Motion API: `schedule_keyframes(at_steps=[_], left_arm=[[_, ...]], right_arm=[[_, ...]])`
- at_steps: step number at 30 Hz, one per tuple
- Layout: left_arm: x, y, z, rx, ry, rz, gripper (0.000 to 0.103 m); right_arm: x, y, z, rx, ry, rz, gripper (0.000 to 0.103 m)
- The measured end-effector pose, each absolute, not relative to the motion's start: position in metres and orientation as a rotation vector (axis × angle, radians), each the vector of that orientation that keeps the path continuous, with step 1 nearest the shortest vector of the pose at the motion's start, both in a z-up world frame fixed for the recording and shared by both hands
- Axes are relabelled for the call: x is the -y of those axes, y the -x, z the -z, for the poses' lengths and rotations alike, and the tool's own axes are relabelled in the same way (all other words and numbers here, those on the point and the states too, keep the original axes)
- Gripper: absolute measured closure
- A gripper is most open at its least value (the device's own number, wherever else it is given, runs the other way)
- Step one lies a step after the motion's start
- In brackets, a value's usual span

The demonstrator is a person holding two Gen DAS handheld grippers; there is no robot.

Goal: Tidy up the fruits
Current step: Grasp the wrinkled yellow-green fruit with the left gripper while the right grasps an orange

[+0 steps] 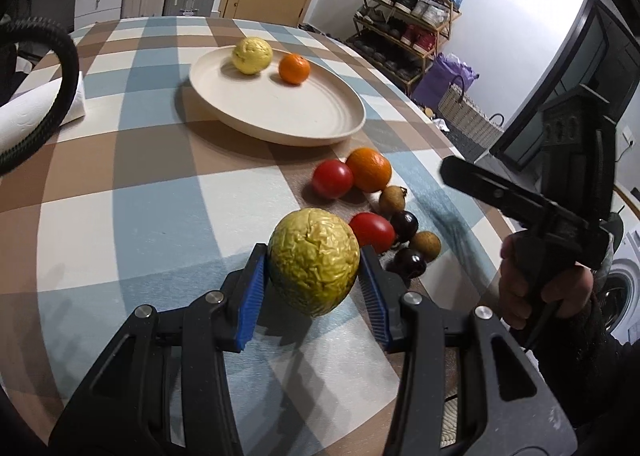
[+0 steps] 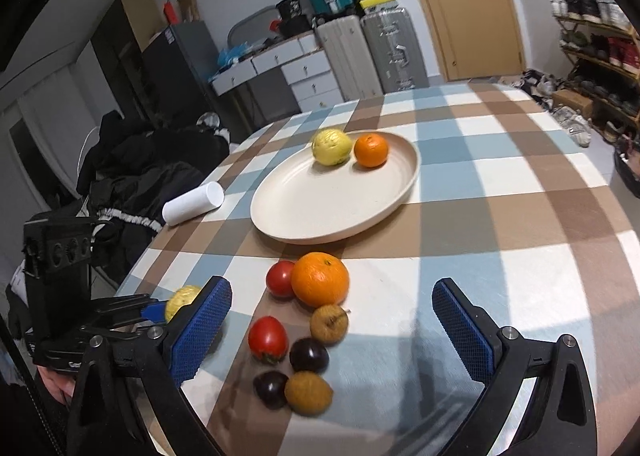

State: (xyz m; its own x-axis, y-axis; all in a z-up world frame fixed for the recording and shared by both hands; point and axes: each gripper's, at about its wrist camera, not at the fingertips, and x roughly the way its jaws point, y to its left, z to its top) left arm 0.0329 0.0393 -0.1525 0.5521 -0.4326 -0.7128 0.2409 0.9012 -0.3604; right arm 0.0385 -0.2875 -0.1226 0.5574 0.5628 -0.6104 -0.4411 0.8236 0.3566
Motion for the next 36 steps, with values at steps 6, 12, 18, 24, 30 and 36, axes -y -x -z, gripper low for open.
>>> schedule_keyframes(at_steps=[6,12,18,24,30,36], left_arm=[[-0.056,-0.034,0.151,-0.895,0.264,0.389,0.061],[-0.066,-0.036,0.152,-0.889,0.287,0.377,0.061],[-0.070,-0.042,0.149,-0.882,0.301,0.380,0.061],[-0.072,-0.047,0.142,-0.863,0.298,0.371,0.061],[-0.077,-0.057,0.134,-0.845,0.315,0.354,0.061],[-0.074,-0.072,0.127,-0.820,0.318,0.338,0.061]], right_arm=[[0.273,-0.063,0.135,-0.858,-0.221,-0.646,0.003],[0.269,-0.075,0.145,-0.936,-0.280,-0.651,0.022],[0.267,-0.079,0.151,-0.973,-0.296,-0.666,0.043],[0.268,-0.079,0.152,-0.979,-0.314,-0.666,0.060],[0.276,-0.074,0.144,-0.928,-0.333,-0.656,0.060],[0.290,-0.078,0.127,-0.847,-0.369,-0.653,0.060]])
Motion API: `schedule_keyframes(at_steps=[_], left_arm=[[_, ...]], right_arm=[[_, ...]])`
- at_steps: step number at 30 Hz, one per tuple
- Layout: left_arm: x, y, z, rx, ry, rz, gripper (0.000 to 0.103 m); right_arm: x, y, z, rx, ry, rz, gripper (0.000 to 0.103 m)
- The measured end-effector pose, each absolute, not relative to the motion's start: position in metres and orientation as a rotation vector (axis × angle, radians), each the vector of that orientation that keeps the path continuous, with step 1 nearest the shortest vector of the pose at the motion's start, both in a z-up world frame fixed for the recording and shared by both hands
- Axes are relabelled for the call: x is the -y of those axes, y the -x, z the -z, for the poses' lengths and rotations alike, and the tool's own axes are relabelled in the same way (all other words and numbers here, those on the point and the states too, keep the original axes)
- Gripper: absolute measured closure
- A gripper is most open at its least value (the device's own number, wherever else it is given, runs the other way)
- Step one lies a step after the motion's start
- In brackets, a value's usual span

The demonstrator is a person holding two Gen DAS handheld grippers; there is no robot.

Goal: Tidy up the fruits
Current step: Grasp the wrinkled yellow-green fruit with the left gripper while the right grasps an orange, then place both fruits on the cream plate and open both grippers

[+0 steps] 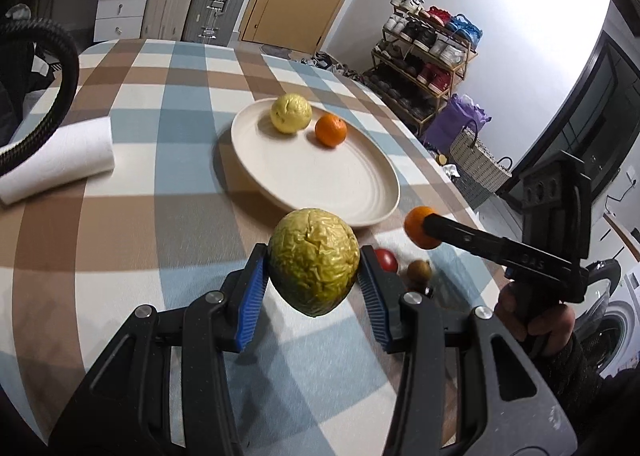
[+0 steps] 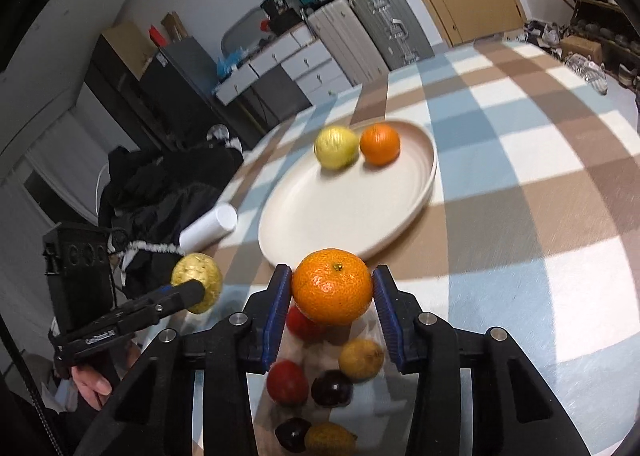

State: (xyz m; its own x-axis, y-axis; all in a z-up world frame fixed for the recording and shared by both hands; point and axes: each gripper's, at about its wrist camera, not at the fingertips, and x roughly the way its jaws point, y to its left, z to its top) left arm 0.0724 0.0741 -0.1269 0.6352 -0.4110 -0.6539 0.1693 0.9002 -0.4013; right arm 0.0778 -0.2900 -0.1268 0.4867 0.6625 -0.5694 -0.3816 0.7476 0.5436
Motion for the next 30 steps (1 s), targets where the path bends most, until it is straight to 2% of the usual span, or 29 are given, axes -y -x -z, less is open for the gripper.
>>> schedule_keyframes(at_steps=[18,30], left_arm=[[-0.076,-0.191,0.104,-0.783,0.321,0.295,0.061],[-0.076,-0.253,0.132,-0.838,0.296,0.289,0.061]], right_arm=[[0.292,-0.174,0.096,-0.768,-0.308,-0.623,0.060],[0.261,-0.214,0.122,-0.786,-0.116,-0.557,0.060]])
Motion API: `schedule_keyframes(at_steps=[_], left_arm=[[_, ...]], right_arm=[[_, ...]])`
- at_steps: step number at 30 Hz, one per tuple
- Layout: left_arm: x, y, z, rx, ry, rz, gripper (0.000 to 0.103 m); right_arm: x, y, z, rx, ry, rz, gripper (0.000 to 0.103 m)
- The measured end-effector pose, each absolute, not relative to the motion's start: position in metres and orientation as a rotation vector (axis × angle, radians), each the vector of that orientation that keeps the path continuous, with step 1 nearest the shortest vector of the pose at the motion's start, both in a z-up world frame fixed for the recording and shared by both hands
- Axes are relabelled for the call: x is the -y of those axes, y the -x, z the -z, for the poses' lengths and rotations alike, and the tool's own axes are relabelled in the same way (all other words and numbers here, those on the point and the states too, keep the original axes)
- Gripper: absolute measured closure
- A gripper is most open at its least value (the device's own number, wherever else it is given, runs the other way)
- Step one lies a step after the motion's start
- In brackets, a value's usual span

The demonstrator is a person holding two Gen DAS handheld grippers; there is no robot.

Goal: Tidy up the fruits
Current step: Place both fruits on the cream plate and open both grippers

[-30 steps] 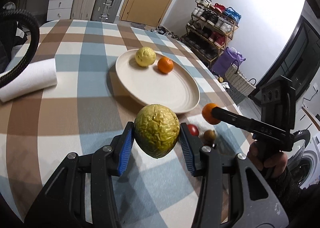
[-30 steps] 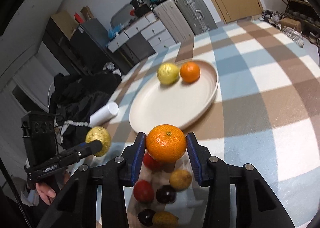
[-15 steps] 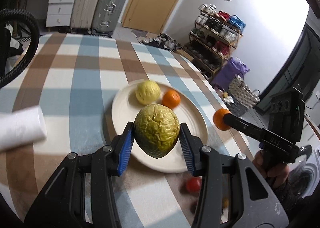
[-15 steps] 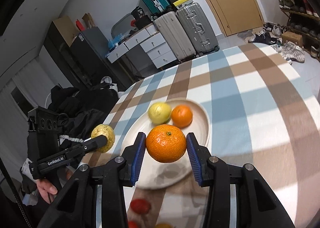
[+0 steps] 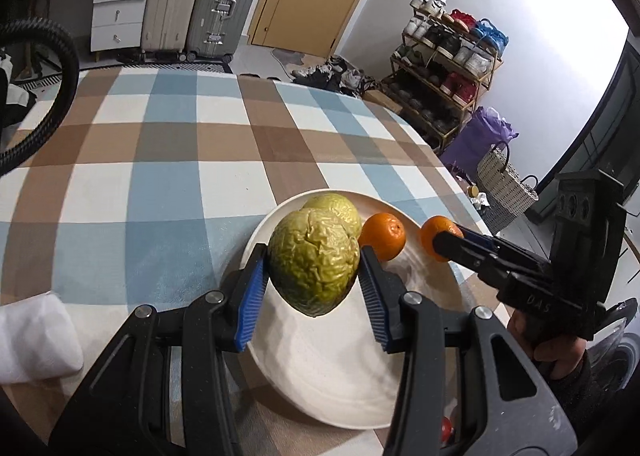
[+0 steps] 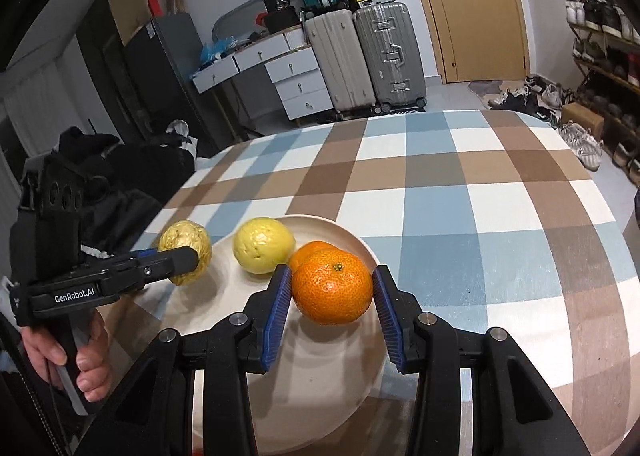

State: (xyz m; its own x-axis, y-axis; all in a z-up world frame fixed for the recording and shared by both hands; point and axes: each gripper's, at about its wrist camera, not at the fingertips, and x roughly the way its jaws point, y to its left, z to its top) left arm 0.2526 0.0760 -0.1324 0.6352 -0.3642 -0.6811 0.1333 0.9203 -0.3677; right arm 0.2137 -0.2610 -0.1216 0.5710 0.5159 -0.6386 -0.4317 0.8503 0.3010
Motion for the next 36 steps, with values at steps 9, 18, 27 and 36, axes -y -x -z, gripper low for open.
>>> schedule_keyframes(at_steps=[9,18,27,36], left_arm=[[-0.073,-0.264,0.149,-0.857,0.288,0.286,0.061],[-0.073,-0.267,0.152,-0.868,0.284,0.272,0.061],[-0.068,-0.263,0.142,-0.862,0.228,0.219,0.055],[-0.073,-0.224,0.103,-0.798,0.225,0.167,0.024]], right_arm=[[0.259,-0.218,0.131,-0.790,-0.076,-0.540,0.060],[0.253,-0.215,0.131,-0.778,-0.042,-0.520,0.060],[0.253,-0.201,0.113,-0.691,-0.022,-0.506,0.033],[0.263,-0.152,0.075,-0.607,-0.036,-0.503,0.018]])
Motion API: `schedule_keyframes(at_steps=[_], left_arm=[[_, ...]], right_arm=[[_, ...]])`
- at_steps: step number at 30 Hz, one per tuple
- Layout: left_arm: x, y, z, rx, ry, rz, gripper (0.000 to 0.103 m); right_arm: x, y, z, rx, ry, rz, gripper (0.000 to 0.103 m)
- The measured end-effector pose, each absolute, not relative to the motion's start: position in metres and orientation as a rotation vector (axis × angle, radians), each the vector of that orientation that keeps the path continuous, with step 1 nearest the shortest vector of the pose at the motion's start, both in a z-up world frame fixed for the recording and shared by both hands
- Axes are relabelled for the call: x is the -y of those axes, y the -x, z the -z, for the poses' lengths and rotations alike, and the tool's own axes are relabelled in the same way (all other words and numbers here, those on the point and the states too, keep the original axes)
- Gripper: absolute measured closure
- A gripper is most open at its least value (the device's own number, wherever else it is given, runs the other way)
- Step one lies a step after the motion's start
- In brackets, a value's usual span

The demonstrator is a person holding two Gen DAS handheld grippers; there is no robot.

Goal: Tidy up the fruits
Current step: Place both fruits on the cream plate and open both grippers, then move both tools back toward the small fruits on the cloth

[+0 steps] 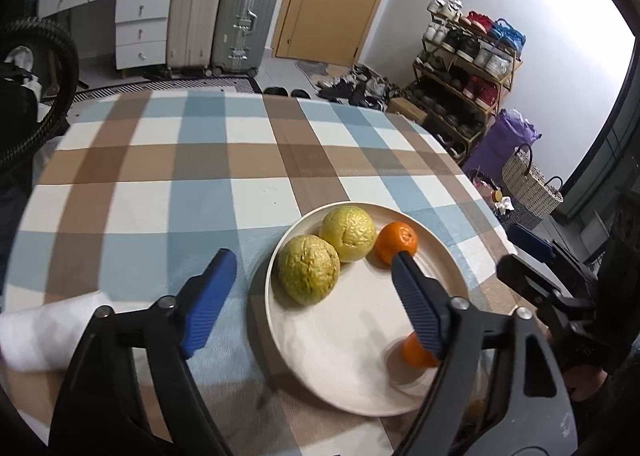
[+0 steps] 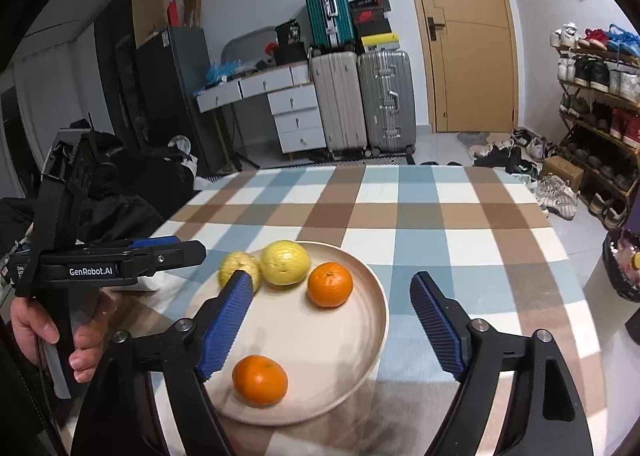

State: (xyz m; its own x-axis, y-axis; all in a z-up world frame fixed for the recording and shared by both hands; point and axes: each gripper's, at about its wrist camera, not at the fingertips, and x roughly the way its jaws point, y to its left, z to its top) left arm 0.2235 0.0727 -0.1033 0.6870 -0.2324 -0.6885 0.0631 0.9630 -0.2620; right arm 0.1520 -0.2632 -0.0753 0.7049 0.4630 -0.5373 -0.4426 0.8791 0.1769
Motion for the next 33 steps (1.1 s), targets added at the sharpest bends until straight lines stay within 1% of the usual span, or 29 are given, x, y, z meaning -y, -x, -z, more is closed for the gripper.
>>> schedule_keyframes(at_steps=[6,8,11,12,13,16,21,27,33], left_arm=[[-0.064,-0.179,0.079,-0.773,0.209,0.144,0.020],[-0.062,-0.163,0.071,-0.752,0.200,0.133,0.018],[-0.058,-0.137,0.059,-0.715,0.197,0.119,0.010],[-0.057,-0.130,0.055,-0.703,0.198,0.115,0.004],[-0.056,-0.122,0.052,-0.686,0.199,0.112,0.002],[-0.049,-0.095,0.041,-0.631,0.190,0.124,0.002],[-0.034,-0.062,0.034,-0.631,0.171,0.117,0.001],[-0.012,-0.034,0.041,-0.662,0.139,0.149,0.001],[0.000,-0.017,0.060,-0.700,0.155,0.172,0.001]], right_arm=[[0.274,-0.106,0.056,-0.569,-0.053,-0.496,0.009],[0.276,-0.088,0.051,-0.553,-0.054,-0.493,0.004],[0.280,-0.062,0.044,-0.529,-0.042,-0.497,0.002],[0.281,-0.054,0.043,-0.520,-0.038,-0.495,0.001],[0.282,-0.046,0.041,-0.511,-0.037,-0.492,0.001],[0.285,-0.022,0.040,-0.495,-0.038,-0.499,0.000],[0.286,0.009,0.042,-0.494,-0.010,-0.497,0.000],[0.287,0.034,0.047,-0.505,0.008,-0.492,0.000],[0.293,0.048,0.064,-0.562,-0.014,-0.511,0.000]])
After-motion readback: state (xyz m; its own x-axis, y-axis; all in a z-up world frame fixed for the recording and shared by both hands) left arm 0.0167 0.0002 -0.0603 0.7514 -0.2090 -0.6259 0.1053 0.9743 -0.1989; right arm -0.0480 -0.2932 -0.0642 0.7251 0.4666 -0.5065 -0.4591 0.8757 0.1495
